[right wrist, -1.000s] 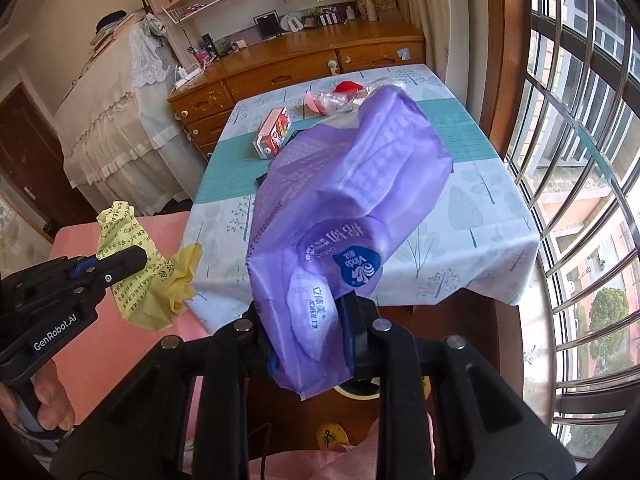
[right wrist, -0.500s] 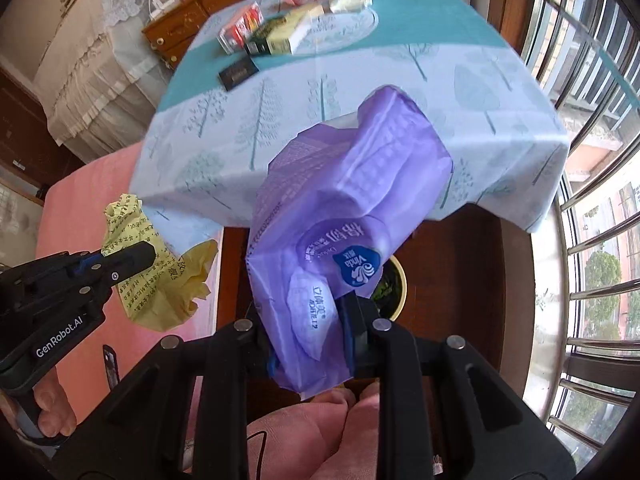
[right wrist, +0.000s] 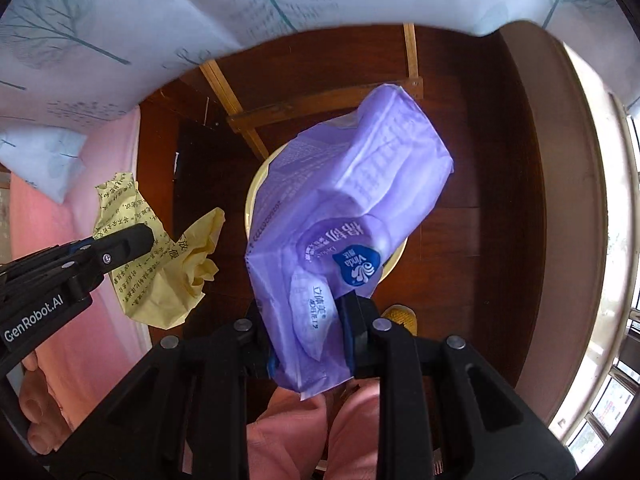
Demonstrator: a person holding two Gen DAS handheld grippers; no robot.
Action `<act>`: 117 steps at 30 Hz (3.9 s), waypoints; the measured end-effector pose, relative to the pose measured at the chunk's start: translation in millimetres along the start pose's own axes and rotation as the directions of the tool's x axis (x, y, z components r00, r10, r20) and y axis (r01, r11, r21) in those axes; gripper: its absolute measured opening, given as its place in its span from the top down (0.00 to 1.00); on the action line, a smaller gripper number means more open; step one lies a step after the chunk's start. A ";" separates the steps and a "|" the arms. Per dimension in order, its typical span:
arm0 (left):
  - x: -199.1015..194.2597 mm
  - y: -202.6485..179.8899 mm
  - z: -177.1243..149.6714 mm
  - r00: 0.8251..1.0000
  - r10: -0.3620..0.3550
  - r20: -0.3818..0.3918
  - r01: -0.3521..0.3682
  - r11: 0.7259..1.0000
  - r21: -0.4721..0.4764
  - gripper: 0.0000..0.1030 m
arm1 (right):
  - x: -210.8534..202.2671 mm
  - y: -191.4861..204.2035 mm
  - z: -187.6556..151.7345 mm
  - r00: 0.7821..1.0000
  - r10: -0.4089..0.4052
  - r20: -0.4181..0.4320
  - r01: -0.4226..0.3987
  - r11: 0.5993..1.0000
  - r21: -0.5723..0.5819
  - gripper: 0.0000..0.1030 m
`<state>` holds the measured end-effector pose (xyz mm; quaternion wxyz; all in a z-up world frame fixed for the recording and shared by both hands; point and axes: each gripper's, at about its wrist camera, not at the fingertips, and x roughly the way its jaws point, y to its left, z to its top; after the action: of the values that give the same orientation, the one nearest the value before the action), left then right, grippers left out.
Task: Collect trash
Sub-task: 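Carry the yellow paper and purple bag over the bin and open both tools, then raise both tools from the bin back toward the table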
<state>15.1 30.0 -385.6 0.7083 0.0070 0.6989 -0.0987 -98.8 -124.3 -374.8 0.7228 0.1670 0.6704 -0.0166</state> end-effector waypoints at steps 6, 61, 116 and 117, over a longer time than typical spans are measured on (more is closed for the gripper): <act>61.1 3.7 8.5 1.000 0.010 -0.021 -0.009 0.999 0.046 0.89 | 55.2 -17.9 11.0 1.000 0.003 -0.013 -0.002 1.000 0.009 0.80; -366.0 10.4 -54.8 0.899 -0.104 0.425 0.053 0.990 0.131 0.20 | -270.5 109.0 -6.8 0.964 0.048 0.262 -0.035 0.998 -0.054 0.48; -417.1 53.9 267.4 0.877 0.105 0.469 0.008 0.973 -0.233 0.20 | -383.3 144.9 357.0 0.910 0.106 0.400 0.021 0.954 -0.299 0.47; -405.6 52.7 282.1 0.889 0.091 0.449 0.022 0.970 -0.242 0.20 | -378.3 139.2 372.5 0.914 0.108 0.390 0.021 0.950 -0.312 0.47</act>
<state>300.5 92.7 16.2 0.8498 -0.0896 0.5195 0.0004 256.6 -166.7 41.4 0.8624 0.0596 0.4976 0.0710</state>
